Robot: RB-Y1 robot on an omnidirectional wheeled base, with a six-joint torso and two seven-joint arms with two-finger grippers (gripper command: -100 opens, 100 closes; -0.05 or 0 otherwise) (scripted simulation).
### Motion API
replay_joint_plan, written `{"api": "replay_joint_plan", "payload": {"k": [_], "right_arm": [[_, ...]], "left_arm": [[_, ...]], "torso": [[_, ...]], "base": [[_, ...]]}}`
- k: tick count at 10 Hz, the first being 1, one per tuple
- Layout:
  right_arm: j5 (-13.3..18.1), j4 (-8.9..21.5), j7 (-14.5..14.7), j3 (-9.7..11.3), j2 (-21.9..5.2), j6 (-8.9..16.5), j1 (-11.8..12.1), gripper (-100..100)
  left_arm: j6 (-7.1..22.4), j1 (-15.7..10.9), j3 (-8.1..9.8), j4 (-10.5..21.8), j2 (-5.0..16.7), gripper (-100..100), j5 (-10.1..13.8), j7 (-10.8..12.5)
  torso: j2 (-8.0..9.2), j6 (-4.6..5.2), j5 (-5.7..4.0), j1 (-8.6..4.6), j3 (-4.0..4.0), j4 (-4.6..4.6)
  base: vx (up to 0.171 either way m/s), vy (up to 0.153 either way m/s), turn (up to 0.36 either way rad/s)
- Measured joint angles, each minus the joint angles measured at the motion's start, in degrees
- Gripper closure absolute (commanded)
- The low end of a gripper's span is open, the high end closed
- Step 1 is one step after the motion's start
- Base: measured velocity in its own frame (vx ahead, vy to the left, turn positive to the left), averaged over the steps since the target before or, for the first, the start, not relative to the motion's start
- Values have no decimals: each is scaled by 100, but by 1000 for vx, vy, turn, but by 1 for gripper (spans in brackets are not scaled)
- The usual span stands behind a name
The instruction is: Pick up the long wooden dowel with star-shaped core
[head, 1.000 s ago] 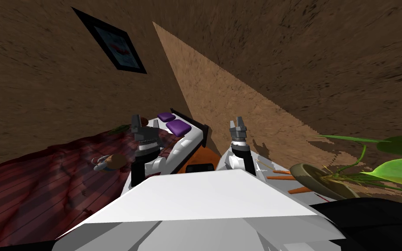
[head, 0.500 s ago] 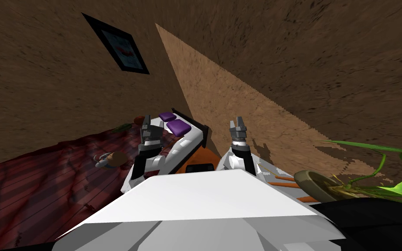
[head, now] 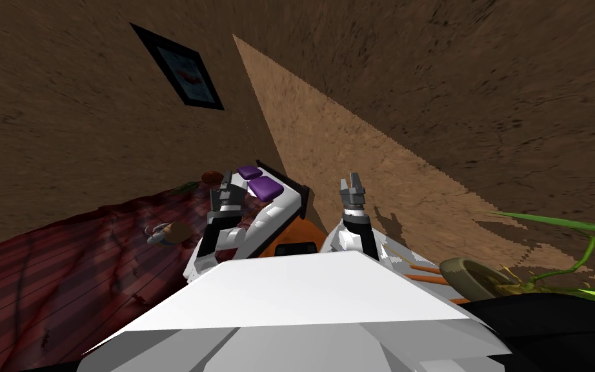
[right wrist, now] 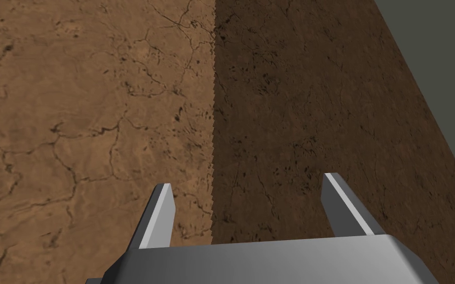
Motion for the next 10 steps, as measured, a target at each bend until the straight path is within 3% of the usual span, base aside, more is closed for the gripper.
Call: {"api": "replay_joint_plan", "payload": {"k": [3,10], "right_arm": [[0,0,0,0,0,0,0,0],[0,0,0,0,0,0,0,0]], "left_arm": [[435,-102,1,103,55,-100,108,31],[472,-120,10,117,63,-100,116,39]], "torso": [[-3,0,0,3,-2,-1],[-4,0,1,3,-3,-1]], "base": [[-3,-2,11],[1,1,-5]]}}
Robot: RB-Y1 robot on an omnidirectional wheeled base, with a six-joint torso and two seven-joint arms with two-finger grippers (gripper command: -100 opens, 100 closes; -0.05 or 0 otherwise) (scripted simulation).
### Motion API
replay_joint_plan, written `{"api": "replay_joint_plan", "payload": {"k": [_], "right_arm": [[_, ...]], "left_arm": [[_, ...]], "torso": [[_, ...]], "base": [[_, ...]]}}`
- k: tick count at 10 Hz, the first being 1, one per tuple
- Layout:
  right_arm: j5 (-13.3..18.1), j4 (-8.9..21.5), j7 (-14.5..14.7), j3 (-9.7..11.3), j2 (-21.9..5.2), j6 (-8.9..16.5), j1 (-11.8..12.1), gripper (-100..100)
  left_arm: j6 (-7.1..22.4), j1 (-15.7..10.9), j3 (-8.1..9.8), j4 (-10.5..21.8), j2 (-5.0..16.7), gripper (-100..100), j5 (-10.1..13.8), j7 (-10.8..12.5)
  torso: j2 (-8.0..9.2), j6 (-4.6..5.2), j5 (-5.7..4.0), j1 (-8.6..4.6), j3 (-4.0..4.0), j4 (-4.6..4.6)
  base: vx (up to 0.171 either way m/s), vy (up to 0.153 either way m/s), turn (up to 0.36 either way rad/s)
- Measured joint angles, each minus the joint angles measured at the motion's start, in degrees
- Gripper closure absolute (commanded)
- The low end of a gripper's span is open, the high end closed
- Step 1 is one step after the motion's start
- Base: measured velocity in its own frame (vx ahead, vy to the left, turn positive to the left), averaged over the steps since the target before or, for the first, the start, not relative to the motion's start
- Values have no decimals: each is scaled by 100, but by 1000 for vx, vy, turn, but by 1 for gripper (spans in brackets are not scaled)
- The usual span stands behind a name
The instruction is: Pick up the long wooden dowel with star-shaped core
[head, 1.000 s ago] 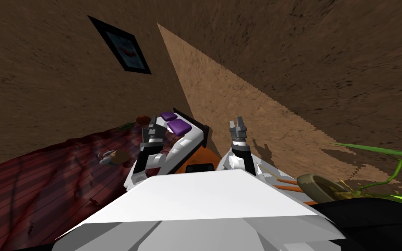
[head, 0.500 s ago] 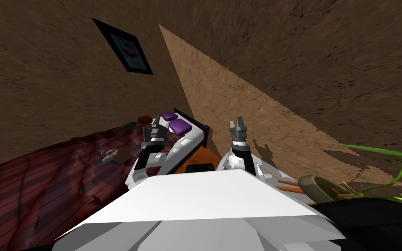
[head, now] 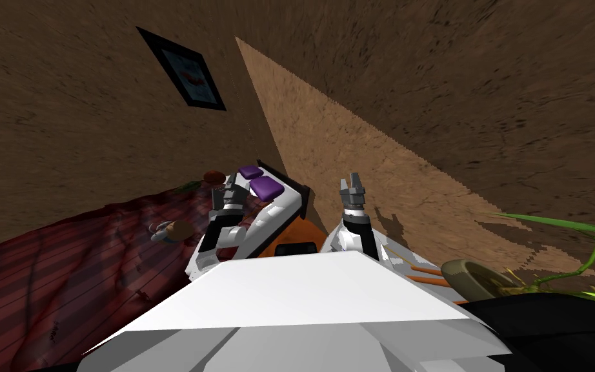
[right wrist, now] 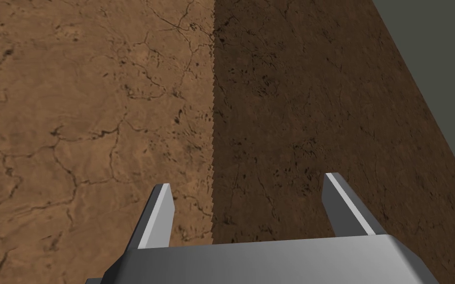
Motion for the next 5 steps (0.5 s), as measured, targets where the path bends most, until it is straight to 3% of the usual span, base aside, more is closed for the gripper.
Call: {"api": "replay_joint_plan", "payload": {"k": [5], "right_arm": [[0,0,0,0,0,0,0,0]], "left_arm": [[653,-132,323,385,60,-100,-16,164]], "torso": [[-9,1,2,6,-5,-2]], "base": [[20,12,-66]]}}
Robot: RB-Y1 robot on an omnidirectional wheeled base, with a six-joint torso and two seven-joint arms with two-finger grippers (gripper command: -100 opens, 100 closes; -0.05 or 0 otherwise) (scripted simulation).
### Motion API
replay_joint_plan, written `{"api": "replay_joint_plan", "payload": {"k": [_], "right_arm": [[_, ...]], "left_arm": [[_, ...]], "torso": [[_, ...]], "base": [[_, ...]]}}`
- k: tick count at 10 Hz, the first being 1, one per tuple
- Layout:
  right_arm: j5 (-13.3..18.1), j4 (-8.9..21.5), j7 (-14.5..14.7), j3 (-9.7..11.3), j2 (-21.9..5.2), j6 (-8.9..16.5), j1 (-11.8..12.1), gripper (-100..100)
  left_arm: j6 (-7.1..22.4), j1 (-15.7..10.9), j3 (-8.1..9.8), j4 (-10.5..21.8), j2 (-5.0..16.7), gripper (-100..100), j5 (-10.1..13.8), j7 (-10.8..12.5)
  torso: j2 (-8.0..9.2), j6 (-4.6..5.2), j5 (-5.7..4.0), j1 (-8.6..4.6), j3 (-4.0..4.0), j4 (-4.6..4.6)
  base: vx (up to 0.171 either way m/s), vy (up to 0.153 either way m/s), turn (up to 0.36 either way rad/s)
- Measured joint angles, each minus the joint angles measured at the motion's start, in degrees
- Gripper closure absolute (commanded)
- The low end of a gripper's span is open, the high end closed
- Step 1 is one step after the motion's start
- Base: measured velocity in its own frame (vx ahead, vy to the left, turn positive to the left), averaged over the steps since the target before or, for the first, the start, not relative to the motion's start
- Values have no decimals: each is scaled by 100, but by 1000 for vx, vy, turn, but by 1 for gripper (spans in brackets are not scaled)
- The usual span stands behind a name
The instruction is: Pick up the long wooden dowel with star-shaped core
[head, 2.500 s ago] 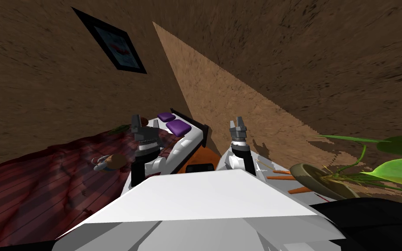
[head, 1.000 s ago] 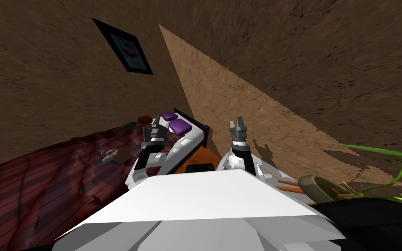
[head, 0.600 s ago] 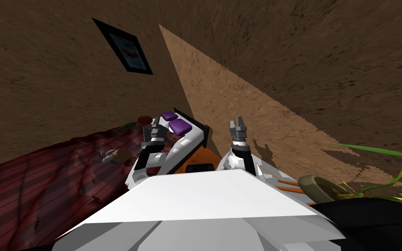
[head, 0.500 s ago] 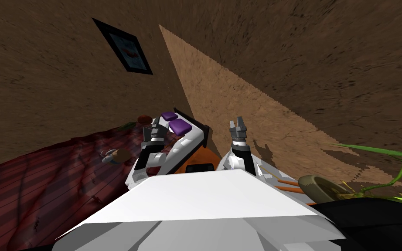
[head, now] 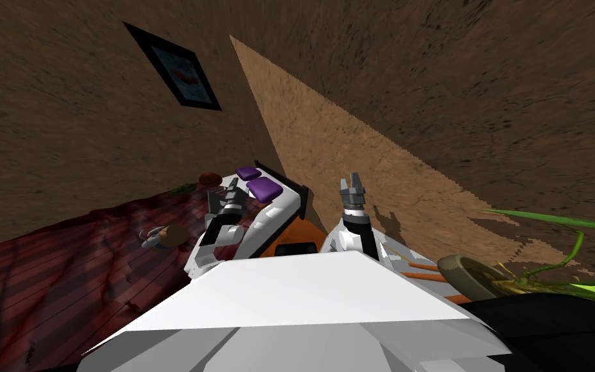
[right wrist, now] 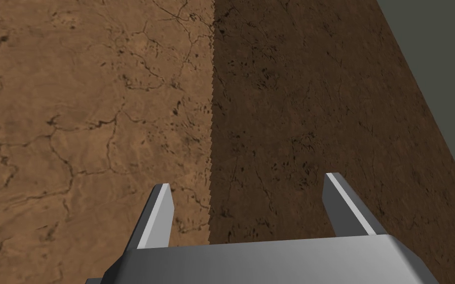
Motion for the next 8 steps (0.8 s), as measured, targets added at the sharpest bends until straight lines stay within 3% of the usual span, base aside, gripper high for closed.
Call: {"api": "replay_joint_plan", "payload": {"k": [8], "right_arm": [[0,0,0,0,0,0,0,0]], "left_arm": [[1281,-200,548,712,72,-100,-67,320]], "torso": [[2,-1,0,-1,1,0]], "base": [[18,11,-60]]}}
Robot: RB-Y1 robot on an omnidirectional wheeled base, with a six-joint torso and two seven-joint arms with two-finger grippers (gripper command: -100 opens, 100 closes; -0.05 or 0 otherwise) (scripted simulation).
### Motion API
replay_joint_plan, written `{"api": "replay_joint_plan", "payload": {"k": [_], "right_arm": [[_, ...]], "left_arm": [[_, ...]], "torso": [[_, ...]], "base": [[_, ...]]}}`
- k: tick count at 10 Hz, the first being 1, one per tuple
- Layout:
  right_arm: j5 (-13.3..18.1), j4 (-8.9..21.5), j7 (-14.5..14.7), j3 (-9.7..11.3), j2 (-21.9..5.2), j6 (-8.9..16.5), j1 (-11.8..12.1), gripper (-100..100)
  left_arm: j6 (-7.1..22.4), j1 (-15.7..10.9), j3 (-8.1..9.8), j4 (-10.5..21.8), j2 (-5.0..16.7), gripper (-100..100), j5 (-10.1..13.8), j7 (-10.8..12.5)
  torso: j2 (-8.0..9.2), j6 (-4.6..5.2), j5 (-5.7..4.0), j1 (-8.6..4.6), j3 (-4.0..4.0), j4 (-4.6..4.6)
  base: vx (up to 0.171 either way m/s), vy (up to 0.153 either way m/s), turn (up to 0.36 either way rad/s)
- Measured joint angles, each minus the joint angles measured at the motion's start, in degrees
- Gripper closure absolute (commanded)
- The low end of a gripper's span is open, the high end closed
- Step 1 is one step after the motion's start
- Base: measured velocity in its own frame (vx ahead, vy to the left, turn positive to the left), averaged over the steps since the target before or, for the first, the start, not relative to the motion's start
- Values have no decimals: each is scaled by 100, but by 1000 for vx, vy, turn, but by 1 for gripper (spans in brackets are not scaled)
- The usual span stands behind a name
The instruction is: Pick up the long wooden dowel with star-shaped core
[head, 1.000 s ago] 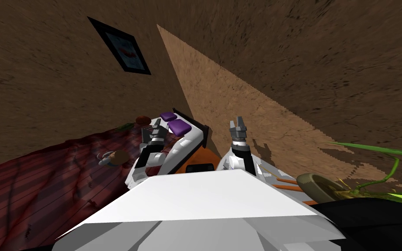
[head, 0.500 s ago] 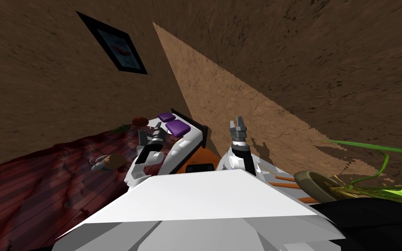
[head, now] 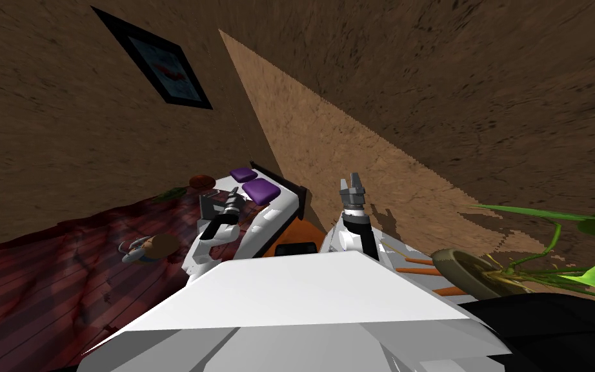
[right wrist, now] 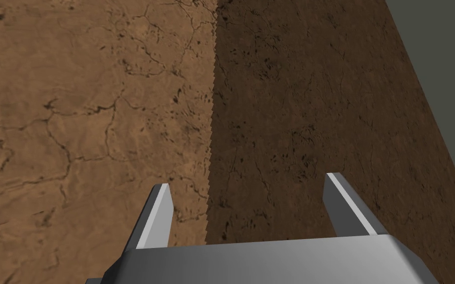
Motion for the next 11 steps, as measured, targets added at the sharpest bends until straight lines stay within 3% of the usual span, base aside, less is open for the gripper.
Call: {"api": "replay_joint_plan", "payload": {"k": [4,9,11], "right_arm": [[0,0,0,0,0,0,0,0],[0,0,0,0,0,0,0,0],[0,0,0,0,0,0,0,0]], "left_arm": [[574,28,241,158,24,-100,-23,166],[1234,-170,584,775,127,-100,-52,367],[1568,-164,720,813,142,-100,-67,444]], "torso": [[2,0,-1,-3,1,1],[-2,1,0,0,-1,0],[1,0,-1,-2,0,0]], "base": [[15,9,-49],[18,11,-60],[12,7,-40]]}}
